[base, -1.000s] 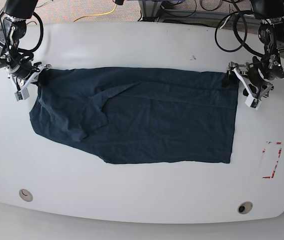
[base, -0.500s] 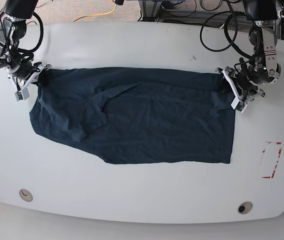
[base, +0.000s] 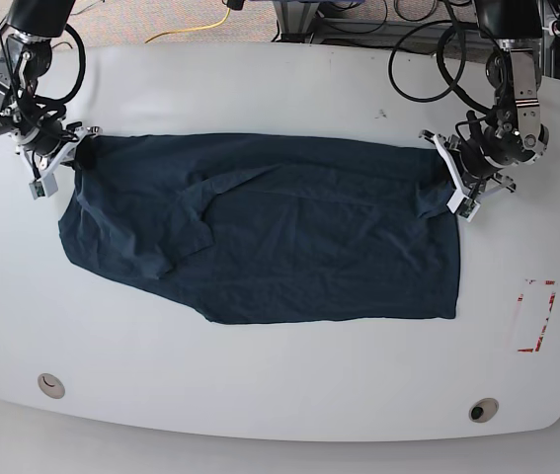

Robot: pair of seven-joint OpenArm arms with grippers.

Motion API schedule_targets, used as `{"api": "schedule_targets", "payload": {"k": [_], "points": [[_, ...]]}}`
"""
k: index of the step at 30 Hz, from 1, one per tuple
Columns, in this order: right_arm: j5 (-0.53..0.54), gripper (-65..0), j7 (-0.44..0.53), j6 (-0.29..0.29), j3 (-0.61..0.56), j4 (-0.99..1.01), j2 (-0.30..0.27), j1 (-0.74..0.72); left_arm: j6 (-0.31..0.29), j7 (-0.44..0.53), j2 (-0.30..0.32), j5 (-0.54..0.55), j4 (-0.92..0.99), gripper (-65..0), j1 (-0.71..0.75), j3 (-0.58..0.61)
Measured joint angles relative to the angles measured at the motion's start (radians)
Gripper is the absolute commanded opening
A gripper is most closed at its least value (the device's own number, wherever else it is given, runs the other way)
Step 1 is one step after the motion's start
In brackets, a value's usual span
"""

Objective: Layout the t-shirt on the table in an organized manner, then fold the t-shirt properly
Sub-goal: 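Grasp the opposite corner with the left gripper and pull both corners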

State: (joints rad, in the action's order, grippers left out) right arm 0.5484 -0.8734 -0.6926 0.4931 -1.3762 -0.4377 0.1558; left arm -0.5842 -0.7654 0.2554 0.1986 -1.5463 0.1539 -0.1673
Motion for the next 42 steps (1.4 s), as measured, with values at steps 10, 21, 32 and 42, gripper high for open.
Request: {"api": "schedule_targets", "payload": {"k": [10,21,32,42], "points": [[0.0,-63.6,-0.1,-0.009,0.091,-0.135,0.068,0.083,0.0,-0.04,0.0,-0.028,-0.13,-65.0,0.125,-0.059],[0.005,-63.6,-0.178,-0.008,0.161,-0.303,0.108,0.248,-0.012,-0.147,-0.004,-0.026,-0.244,-65.0,0.249,-0.136],[0.006,-63.6,-0.183,-0.014,0.163,-0.407,0.15,0.393,-0.026,-0.165,0.025,-0.023,-0.295,-64.7,0.362,-0.171],[-0.002,-63.1,-0.183,-0.011,0.161,-0.416,0.176,0.41,-0.112,-0.191,0.047,-0.029,-0.295,-59.6,0.372,-0.174]]}}
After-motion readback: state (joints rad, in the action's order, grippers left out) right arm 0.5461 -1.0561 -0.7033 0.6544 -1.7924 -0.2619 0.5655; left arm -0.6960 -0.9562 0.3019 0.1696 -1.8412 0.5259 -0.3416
